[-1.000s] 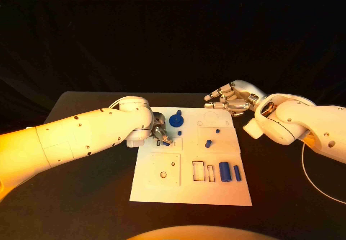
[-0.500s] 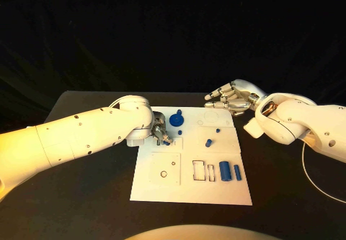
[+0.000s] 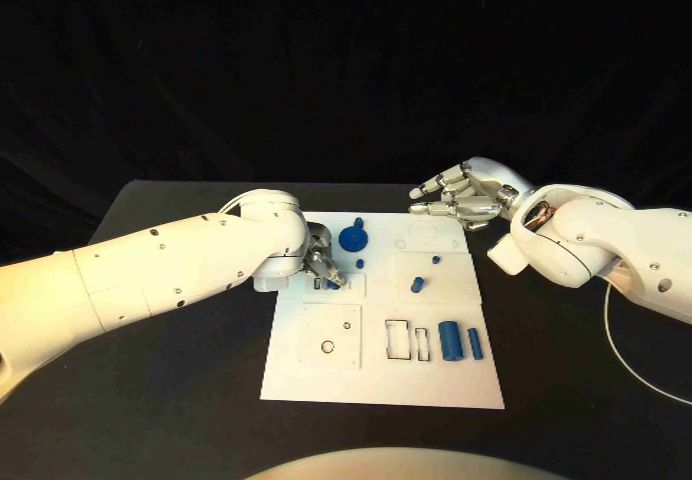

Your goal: Assemble the parts on the task board

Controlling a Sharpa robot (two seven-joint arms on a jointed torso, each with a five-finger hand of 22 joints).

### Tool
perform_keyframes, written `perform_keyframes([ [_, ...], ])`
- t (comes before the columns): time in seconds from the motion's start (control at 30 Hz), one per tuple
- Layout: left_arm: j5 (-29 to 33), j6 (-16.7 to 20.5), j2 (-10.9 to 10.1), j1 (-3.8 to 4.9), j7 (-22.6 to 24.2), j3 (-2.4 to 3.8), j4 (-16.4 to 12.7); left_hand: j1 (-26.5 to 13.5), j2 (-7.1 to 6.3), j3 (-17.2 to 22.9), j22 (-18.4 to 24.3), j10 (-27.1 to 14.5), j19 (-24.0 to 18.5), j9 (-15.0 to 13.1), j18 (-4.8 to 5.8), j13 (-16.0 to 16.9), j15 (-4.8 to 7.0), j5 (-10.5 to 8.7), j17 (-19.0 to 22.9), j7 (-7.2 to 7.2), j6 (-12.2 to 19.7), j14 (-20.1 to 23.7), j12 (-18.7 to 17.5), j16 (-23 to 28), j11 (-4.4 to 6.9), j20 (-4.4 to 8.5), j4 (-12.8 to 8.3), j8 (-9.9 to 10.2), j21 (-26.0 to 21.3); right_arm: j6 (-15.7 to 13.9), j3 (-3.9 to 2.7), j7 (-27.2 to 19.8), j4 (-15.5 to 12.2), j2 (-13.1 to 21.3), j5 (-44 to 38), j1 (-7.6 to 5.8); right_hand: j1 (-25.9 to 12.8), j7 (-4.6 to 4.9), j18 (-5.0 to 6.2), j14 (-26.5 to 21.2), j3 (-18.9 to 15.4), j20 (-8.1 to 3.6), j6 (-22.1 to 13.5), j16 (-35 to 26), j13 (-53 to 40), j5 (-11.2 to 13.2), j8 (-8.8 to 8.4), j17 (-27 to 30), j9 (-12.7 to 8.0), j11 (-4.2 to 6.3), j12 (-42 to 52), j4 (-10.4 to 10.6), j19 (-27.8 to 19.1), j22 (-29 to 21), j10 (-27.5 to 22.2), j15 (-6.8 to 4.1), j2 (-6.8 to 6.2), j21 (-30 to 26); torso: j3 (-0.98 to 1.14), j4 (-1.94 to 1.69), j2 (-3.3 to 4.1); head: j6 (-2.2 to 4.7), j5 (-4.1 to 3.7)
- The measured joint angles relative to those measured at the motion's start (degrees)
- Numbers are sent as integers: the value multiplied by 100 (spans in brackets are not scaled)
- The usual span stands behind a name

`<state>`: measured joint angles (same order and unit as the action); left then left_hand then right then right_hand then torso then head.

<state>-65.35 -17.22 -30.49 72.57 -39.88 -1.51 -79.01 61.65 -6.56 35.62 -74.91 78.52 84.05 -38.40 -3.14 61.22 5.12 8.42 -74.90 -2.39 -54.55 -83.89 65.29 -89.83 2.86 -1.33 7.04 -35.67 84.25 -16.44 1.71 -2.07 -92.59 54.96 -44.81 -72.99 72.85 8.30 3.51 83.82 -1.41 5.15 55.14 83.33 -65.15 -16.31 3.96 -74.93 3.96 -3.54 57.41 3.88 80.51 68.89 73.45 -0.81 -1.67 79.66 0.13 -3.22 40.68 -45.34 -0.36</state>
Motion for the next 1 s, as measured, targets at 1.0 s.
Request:
perform_keyframes([
  [1.0, 7, -107, 137, -1, -5, -3, 207, -590, 157, -64, 1, 93, 0, 327, 0, 96, 19, 0, -3, 181, -310, -19, 61, 0, 12, 0, 0, 29, 23, 4, 0, 0, -31, 10, -1, 0, -23, 0, 0, 0, -33, -21, 0, 0, 23, 0, 0, 0, -2, 0, 0, 33, -21, -35, 0, 0, 23, -25, 3, 3, -1, -13, -24],
])
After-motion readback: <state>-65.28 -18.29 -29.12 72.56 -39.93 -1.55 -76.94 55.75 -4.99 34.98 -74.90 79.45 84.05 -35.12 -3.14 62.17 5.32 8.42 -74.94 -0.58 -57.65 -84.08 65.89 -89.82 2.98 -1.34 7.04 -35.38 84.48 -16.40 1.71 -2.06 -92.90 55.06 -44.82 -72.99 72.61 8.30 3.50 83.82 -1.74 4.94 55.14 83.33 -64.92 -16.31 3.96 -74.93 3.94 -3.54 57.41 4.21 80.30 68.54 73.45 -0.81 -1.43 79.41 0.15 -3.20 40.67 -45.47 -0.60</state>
